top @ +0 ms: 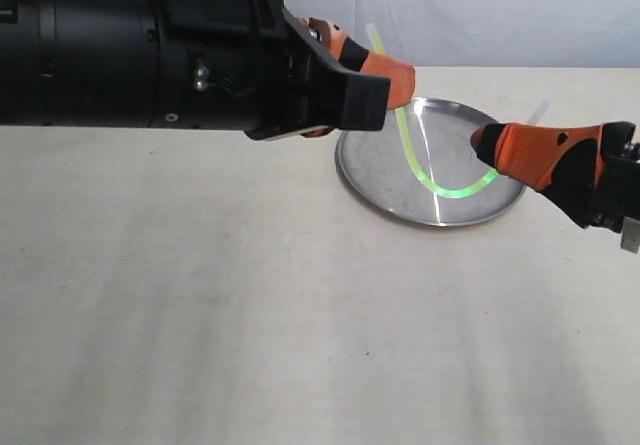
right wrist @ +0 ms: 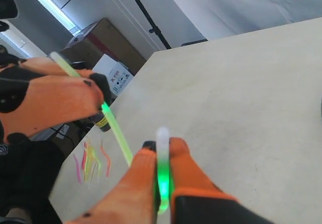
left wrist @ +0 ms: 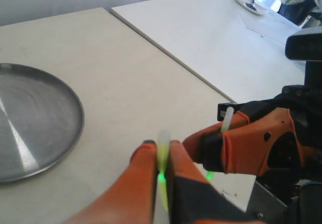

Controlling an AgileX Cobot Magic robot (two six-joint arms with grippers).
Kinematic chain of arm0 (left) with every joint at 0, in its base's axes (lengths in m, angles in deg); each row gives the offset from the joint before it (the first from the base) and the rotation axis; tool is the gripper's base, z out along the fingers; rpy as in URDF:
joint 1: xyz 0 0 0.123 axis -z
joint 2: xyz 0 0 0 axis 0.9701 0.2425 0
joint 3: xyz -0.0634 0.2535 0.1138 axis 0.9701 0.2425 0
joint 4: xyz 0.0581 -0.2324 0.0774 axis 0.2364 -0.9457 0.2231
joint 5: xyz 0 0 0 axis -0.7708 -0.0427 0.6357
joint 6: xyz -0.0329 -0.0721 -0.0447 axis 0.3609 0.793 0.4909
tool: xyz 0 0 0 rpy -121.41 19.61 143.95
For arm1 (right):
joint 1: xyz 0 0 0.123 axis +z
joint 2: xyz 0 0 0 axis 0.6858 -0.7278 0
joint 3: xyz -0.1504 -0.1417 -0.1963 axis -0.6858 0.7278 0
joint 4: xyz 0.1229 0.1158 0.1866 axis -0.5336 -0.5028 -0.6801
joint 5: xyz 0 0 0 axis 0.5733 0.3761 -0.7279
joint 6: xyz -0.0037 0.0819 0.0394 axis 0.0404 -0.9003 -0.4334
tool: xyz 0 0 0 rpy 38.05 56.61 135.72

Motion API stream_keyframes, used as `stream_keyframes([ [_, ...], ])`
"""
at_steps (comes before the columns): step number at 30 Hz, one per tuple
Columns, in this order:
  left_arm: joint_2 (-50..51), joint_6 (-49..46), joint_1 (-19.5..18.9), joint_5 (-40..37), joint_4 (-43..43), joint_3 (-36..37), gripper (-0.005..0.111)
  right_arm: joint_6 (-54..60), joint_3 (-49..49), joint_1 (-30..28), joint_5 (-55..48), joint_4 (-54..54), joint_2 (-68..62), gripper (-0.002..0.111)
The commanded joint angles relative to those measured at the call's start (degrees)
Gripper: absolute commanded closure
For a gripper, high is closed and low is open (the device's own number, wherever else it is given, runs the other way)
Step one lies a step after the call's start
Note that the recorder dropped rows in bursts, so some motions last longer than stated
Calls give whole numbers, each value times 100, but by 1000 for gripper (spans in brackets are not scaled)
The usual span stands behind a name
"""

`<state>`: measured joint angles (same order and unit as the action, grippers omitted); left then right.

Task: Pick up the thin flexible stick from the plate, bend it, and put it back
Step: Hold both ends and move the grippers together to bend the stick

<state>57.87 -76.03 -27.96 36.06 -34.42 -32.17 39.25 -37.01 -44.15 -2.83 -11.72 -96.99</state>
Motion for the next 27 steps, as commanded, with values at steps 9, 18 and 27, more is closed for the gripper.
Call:
stream_keyframes([
  [9,53,-12,3,-52,-65,-14,107,639,-20,27,-710,-178,3,109],
  [18,63,-41,3,-325,-64,-14,107,909,-20,27,-770,-355,3,109],
  [27,148,-54,3,-580,-90,-14,107,1307,-20,27,-1042,-333,-103,109],
])
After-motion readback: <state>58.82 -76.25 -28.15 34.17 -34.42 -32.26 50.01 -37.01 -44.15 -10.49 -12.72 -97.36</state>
